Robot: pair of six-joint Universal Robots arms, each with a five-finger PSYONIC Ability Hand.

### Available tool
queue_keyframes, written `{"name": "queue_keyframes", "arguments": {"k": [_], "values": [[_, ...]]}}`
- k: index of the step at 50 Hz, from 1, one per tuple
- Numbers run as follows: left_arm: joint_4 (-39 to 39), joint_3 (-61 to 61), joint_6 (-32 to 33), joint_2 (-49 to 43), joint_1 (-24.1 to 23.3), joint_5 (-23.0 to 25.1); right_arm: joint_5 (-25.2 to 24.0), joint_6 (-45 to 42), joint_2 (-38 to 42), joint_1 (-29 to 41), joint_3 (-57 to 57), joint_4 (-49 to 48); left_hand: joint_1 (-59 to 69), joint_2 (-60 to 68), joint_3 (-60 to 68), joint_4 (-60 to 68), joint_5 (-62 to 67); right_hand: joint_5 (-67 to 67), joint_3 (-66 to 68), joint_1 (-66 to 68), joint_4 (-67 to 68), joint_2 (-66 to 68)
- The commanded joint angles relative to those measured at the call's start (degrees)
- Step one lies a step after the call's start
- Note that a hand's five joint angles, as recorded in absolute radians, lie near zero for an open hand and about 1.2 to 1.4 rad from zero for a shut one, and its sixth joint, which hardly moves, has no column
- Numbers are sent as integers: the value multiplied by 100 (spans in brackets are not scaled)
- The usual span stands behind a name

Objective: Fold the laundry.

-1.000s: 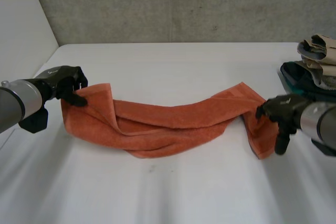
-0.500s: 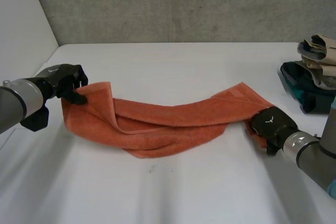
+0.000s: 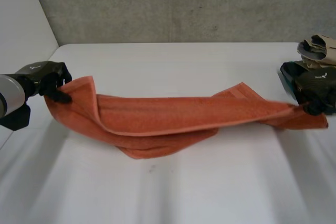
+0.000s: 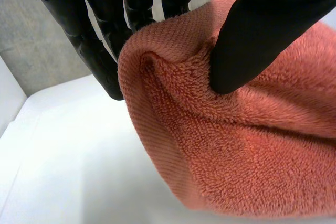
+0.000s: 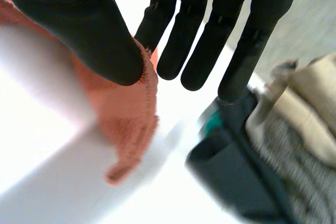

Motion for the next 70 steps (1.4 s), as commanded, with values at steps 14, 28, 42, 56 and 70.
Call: {"name": "queue_keyframes", "arguments": {"k": [14,28,42,56,70], "values": [[-371,2909,957,-1855,-779,-721,1263,-649,2230,937,-3607,757,1418,1184,1217,1129,1370,1286,1226,1549,1159,1263],[3135,3791,-1390,-1002,-762,-1028,1457,1592,1844,840,-5096,-3058,1418,1184,1217,1129,1370,1286,1226,1549,1159,1263],[3197,1489,-741,-1590,-358,-783,385,1408,2019,920,-3093,-2287,1418,1184,1217,1129,1370,1286,1226,1549,1159,1263],[2987,442,1641,-2566,64,-9,-29,511,2204,849,-859,-1978,1418,1184,1217,1129,1370,1286,1226,1549,1159,1263],[3153,-305,3056,-2268,179,615,-29,898,1730,919,-375,-1917,-2550,-2784,-2751,-2839,-2598,1286,1226,1549,1159,1263]]}}
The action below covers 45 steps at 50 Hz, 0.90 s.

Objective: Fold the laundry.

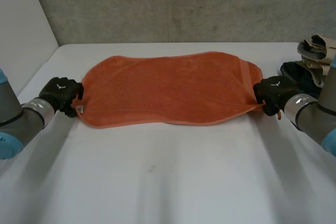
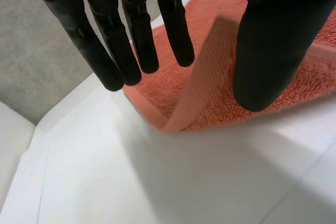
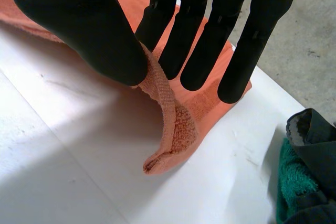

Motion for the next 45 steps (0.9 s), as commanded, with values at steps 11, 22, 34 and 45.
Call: {"name": "queue_keyframes", "arguments": {"k": [11,22,34,45], "values": [[1063,-578,1792,-100,138,348,18,185,-300,94,387,56,1365,1360,1335,1371,1389,1170,1195,1549,1139,1264],[-113,-1350,2206,944,173,506,80,-719,-967,76,738,1135,4091,4086,4061,4097,4115,1170,1195,1549,1139,1264],[-3971,-1966,2935,2677,692,-390,466,-4140,-1961,-548,1231,4565,4091,4086,4061,4097,4115,1170,1195,1549,1139,1264],[-3876,-122,2084,1351,-134,-452,1108,-3454,-476,-12,274,3441,4091,4086,4061,4097,4115,1170,1195,1549,1139,1264]]}}
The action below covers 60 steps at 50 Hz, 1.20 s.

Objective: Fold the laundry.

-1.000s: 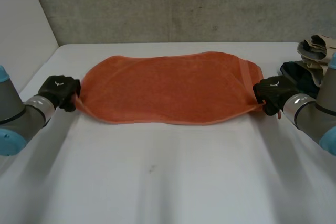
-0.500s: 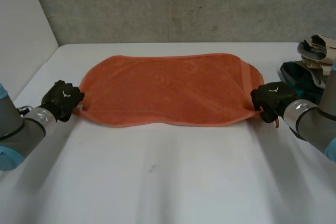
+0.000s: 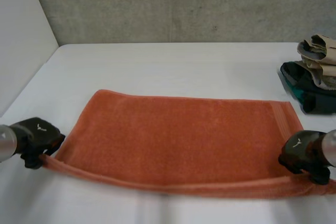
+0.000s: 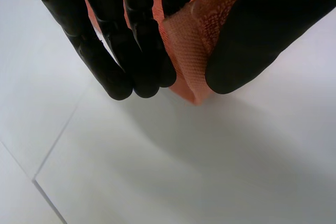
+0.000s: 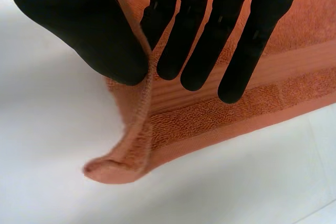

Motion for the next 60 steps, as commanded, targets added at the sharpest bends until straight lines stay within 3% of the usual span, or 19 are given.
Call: {"name": "queue_keyframes", "arguments": {"k": [1,6,11,15,16,20,22,38,48,52,57,60], "values": [[233,1457,-905,-1079,-712,-79,455,437,927,361,-979,-912,1354,1135,1187,1132,1368,1170,1194,1549,1137,1264],[268,3258,-1309,-1642,-1231,-413,553,858,1060,580,-2280,-1651,1354,1135,1187,1132,1368,1170,1194,1549,1137,1264],[688,5182,-1968,-1563,-1565,-650,684,1421,1130,756,-4099,-2600,1354,1135,1187,1132,1368,1170,1194,1549,1137,1264],[1821,6292,-2908,-1423,-1566,-914,790,2088,1122,704,-5199,-3777,1354,1135,1187,1132,1368,1170,1194,1549,1137,1264],[2424,6424,-3310,-1327,-1522,-1062,816,2333,1096,652,-5383,-4188,1354,1135,1187,1132,1368,1170,1194,1549,1137,1264],[3814,6399,-4041,-1229,-1390,-1283,790,2879,1025,625,-5429,-4990,1354,1135,1187,1132,1368,1170,1194,1549,1137,1264],[3968,6276,-4122,-1238,-1355,-1275,755,3021,1034,634,-5350,-5150,1354,1135,1187,1132,1368,1170,1194,1549,1137,1264],[3906,3888,-4105,-1562,-1205,-985,-106,3162,1454,932,-3541,-4958,1354,1135,1187,1132,1368,1170,1194,1549,1137,1264],[4100,2251,-3192,-2003,-1258,-730,-133,2890,2203,853,-2573,-4369,1354,1135,1187,1132,1368,1170,1194,1549,1137,1264],[3715,1680,-2743,-1784,-1275,-931,-63,2600,2080,783,-2152,-3798,1354,1135,1187,1132,1368,1170,1194,1549,1137,1264],[2101,741,-2068,-1134,-1258,-1450,-54,2048,1230,599,-1292,-2465,1354,1135,1187,1132,1368,1170,1194,1549,1137,1264],[1360,309,-1689,-835,-1196,-1460,-54,1547,763,485,-860,-1725,1354,1135,1187,1132,1368,1170,1194,1549,1137,1264]]}}
